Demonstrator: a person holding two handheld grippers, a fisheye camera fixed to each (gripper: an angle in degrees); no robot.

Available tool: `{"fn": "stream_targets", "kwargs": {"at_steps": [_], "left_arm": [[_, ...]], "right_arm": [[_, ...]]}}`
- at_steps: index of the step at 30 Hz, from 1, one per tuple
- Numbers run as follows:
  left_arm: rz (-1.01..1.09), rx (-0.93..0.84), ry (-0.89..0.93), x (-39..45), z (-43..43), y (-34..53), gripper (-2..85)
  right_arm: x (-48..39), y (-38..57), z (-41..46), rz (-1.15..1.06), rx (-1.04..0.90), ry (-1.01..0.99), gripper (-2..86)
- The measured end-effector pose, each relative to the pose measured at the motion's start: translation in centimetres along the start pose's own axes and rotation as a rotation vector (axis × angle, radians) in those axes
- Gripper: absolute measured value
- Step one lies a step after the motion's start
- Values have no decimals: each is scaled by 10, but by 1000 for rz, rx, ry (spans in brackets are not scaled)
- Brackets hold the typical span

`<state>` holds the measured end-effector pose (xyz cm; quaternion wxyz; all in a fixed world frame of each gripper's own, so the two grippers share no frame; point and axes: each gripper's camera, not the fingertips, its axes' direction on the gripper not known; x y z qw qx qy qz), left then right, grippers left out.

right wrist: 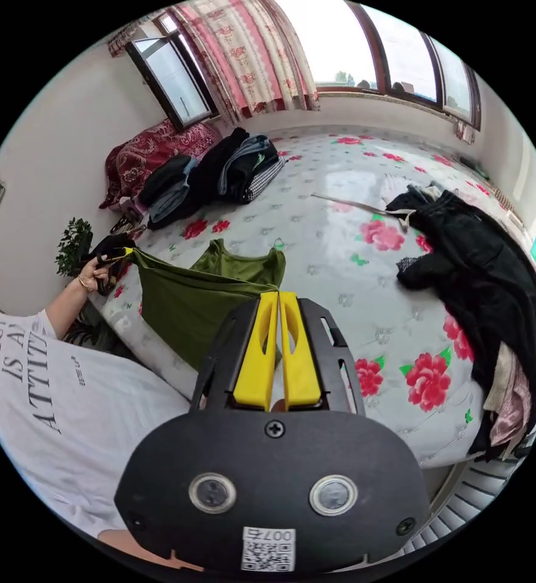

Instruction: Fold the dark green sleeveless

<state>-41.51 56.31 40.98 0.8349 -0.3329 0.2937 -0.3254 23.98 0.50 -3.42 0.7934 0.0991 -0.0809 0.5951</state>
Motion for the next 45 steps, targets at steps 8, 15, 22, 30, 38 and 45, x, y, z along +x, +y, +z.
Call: {"fn": "stream_targets", "kwargs": {"at_steps": [8,15,22,30,38,45], "left_arm": [[304,415,-27,143,-162,-105,-8],[429,532,-52,187,-223,-27,-8],[325,323,-139,145,-132,82,-8],[-129,-43,-115,23,29,180,-8],[-189,-80,-63,-4,47,173,-6],[-212,-62,-61,-46,92,52,18]], "right_arm": [[-33,-126,-182,-148,498,-21,-3],[-69,-52,-275,-416,696,-33,-3],[-56,35,-197,-406,442,16,-3],[2,127,4,-125,-48,-115,-3],[35,145,49,-40,-170,-217,-3],[72,47,86,-30,-138,-210,-2]]}}
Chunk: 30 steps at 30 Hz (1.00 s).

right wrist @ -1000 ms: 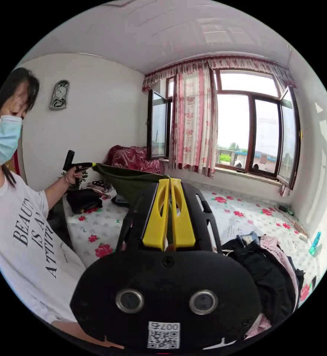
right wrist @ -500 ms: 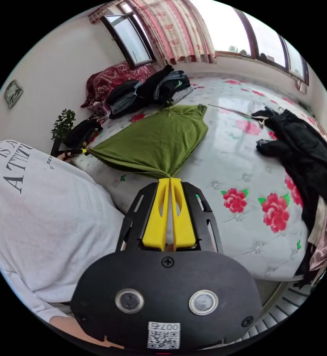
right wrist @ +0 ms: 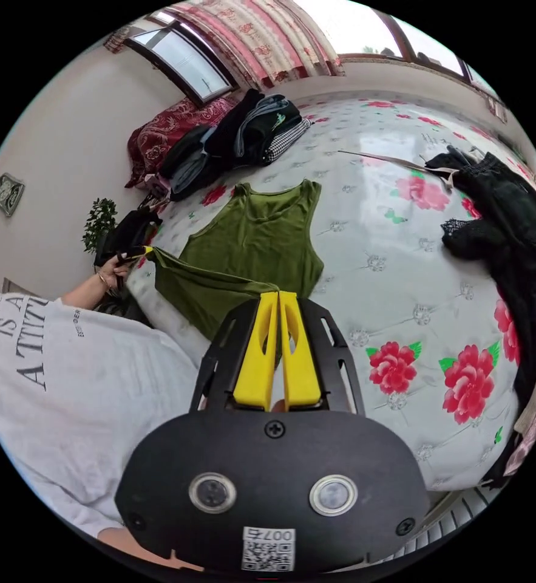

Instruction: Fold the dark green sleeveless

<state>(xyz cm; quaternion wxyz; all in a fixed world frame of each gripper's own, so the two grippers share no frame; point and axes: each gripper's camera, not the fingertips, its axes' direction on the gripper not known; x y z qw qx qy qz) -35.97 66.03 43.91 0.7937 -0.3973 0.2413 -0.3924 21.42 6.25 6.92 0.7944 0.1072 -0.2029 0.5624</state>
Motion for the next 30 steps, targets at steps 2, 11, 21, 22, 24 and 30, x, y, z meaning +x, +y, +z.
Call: {"fn": "stream_targets", "kwargs": {"at_steps": [2,11,21,22,24,30], "left_arm": [[-112,39,-7,-17,21,-35,68],[-158,-29,-93,-41,37,-26,116],[-7,-245,-369,0,85,40,28],[48,-265,-401,6,89,38,9],[85,-305,-387,8,94,32,-3],[90,-207,-192,17,40,-14,-9]], "right_arm": [[21,-29,15,63,-6,24,0],[85,-12,60,323,-58,-25,23],[36,75,97,289,-194,-48,11],[33,75,96,282,-181,-36,8],[29,66,98,258,-242,-42,3],[26,36,13,199,-56,-142,-1]]}}
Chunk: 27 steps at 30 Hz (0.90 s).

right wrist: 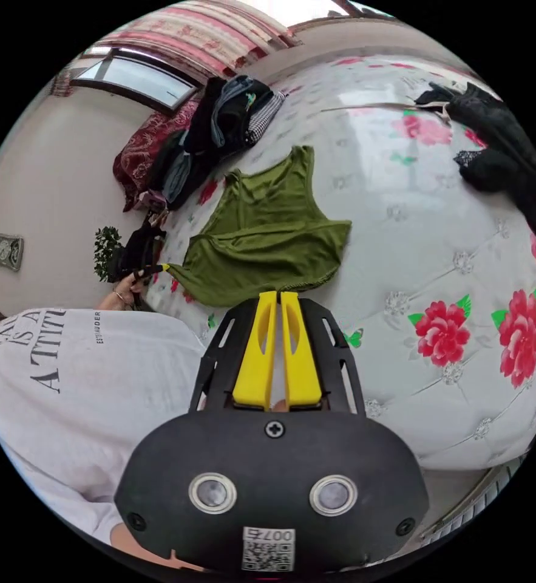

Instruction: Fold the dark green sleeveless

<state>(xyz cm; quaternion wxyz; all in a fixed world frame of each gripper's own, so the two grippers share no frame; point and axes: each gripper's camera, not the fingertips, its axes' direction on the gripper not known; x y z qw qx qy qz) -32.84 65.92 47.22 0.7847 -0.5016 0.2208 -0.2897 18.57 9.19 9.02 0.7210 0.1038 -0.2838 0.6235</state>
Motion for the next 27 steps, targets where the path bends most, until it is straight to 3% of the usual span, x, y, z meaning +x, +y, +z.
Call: {"fn": "stream_targets", "kwargs": {"at_steps": [2,7,15,22,27], "left_arm": [[32,133,79,8,-54,-6,-10],[158,265,107,42,-144,17,-10],[168,210,138,43,-159,64,-10],[34,224,319,15,-133,-36,-10],[69,399,362,39,-200,-84,-10]], "right_arm": [[-12,-4,-42,-43,86,-28,-2],[-58,15,-140,-167,235,-58,-2],[-83,78,-212,-179,250,-135,-3],[-63,6,-203,-116,171,-116,-3],[-98,-54,-262,-186,334,-70,-3]]}}
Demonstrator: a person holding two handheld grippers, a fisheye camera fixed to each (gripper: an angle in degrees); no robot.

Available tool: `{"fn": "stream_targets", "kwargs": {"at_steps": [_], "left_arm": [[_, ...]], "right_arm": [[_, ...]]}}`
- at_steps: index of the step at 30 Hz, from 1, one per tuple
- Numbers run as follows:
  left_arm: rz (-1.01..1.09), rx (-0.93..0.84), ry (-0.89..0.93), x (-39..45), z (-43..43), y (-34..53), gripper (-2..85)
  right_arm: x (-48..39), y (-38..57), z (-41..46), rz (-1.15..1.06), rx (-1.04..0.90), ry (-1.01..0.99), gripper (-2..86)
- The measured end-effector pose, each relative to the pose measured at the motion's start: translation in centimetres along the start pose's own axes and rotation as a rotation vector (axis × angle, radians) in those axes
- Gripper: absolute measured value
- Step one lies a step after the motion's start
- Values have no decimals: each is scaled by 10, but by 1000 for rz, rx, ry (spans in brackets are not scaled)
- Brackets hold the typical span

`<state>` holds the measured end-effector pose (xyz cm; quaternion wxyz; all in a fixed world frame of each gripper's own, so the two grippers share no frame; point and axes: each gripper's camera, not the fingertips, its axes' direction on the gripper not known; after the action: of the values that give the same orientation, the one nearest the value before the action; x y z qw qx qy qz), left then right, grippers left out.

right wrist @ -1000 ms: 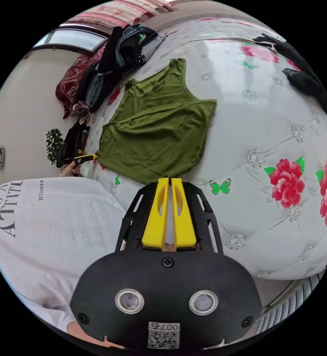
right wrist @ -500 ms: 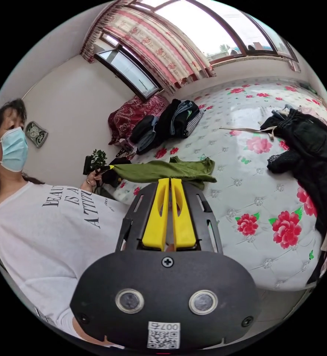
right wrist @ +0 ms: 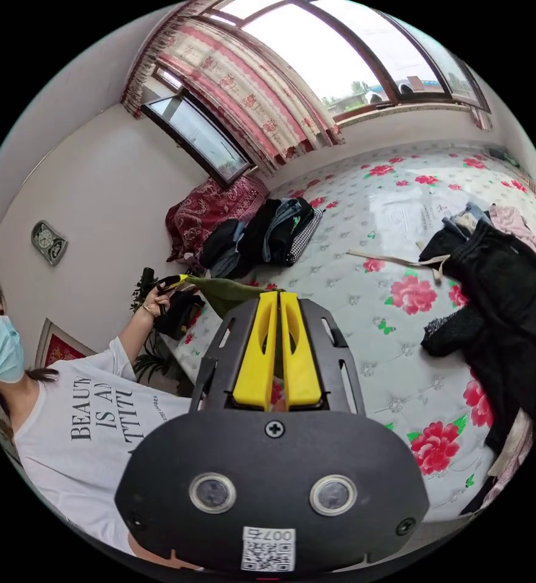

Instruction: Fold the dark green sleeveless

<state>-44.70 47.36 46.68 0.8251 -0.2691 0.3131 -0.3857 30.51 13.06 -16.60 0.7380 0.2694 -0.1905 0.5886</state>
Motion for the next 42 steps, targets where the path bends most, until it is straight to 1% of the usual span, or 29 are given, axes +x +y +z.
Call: {"fn": "stream_targets", "kwargs": {"at_steps": [3,6,9,13,16,18,20,21,23,25,27,32,35,39,41,42], "left_arm": [[104,70,-21,35,-35,-13,-10],[193,133,-22,59,-66,3,-10],[236,145,-25,63,-81,36,-10],[222,58,-87,36,-65,96,-10],[131,-44,-120,-7,-32,149,-10],[67,-115,-154,-38,-9,187,-10],[-34,-183,-154,-72,10,228,-10],[-118,-225,-147,-92,19,255,-10],[-258,-227,-94,-113,19,300,-10],[-306,-195,-57,-112,9,320,-10],[-308,-155,-29,-105,-5,328,-10],[-212,-149,-35,-86,-19,293,-10],[-188,-159,-38,-97,7,224,-9],[-229,-166,-78,-123,55,142,-2],[-295,-131,-109,-145,91,96,19],[-315,-112,-124,-150,99,87,28]], "right_arm": [[-30,-16,-37,-87,110,8,-3],[-56,-5,-67,-177,177,23,-2],[-72,25,-78,-246,181,22,-3],[-68,75,-59,-261,95,62,-3],[-44,127,-20,-210,-27,92,-3],[-15,175,18,-114,-135,92,-3],[7,213,44,-34,-208,74,-3],[21,237,59,30,-251,57,-3],[36,270,72,111,-301,22,-3],[42,295,74,172,-315,-24,-3],[41,316,62,209,-301,-71,-2],[45,309,32,216,-245,-139,-2],[61,274,26,202,-181,-175,-2],[104,200,48,243,-144,-204,1],[126,166,68,260,-142,-155,5],[142,148,82,285,-122,-118,10]]}}
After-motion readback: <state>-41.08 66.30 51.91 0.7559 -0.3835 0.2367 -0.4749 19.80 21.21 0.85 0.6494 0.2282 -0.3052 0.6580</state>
